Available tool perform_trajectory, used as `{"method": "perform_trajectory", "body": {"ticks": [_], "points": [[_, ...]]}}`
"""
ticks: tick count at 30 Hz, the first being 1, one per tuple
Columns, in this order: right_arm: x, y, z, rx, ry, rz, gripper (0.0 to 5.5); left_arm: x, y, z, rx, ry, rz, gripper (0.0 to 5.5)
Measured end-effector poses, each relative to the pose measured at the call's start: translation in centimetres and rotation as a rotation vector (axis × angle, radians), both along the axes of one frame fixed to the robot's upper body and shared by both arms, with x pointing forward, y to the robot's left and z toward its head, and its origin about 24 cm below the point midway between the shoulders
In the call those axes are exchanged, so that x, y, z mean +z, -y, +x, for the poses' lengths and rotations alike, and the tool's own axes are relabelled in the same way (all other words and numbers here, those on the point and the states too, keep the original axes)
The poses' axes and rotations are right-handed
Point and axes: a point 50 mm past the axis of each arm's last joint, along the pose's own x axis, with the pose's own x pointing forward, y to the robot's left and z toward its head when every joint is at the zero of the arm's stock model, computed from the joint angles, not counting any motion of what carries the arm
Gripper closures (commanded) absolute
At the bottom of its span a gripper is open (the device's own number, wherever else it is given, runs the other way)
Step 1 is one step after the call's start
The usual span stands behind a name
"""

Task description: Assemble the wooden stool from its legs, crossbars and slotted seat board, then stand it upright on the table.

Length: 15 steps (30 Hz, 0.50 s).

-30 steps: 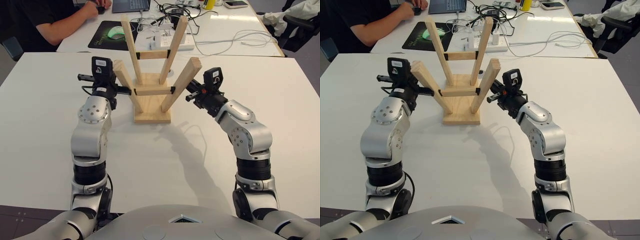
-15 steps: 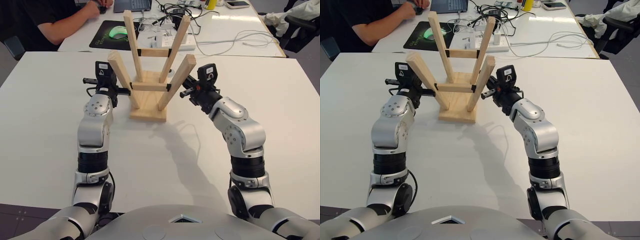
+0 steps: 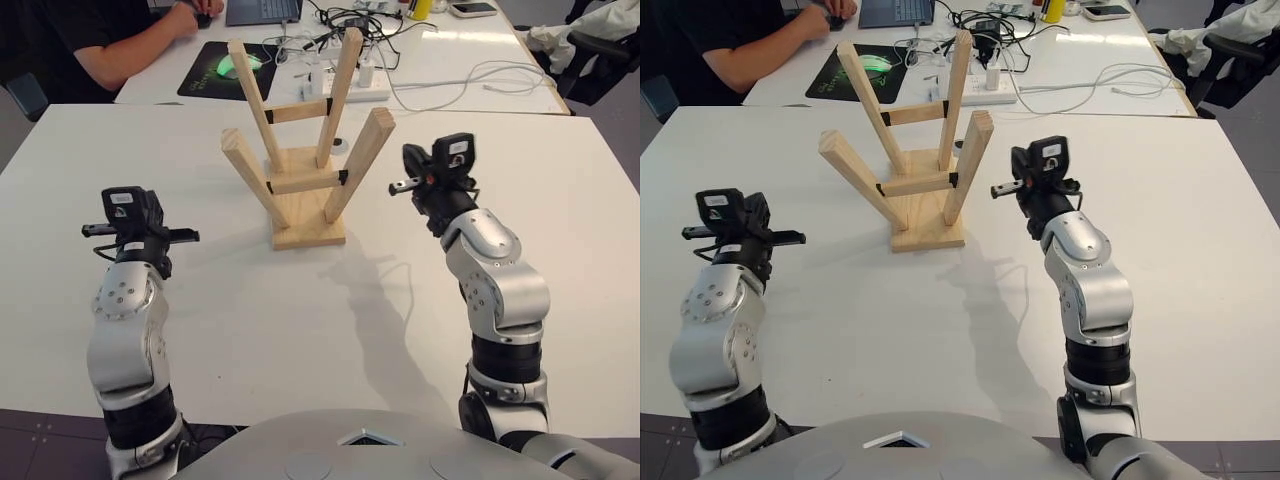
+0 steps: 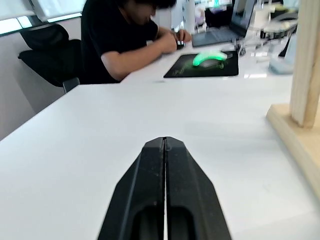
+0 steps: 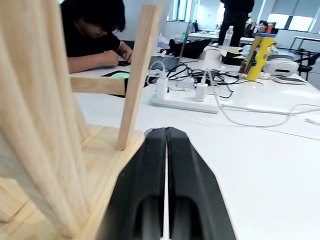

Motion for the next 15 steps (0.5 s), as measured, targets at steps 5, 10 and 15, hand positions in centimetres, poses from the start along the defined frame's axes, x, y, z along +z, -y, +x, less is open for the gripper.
{"method": "perform_trajectory", "body": {"ticks": [5,10,15], "points": [[1.1,3.1,-0.2,-0.263,0.070,0.011,5.48,2.5,0.6,-0.2,0.042,0.130,0.002,5.50],[1.3,3.5,-0.1,-0.324,0.077,0.033,5.48,2.8,0.7,-0.1,0.057,0.144,0.008,5.50],[1.5,0.4,0.3,-0.160,0.056,0.101,5.48,2.0,3.5,1.2,-0.113,0.075,-0.053,5.50]]}}
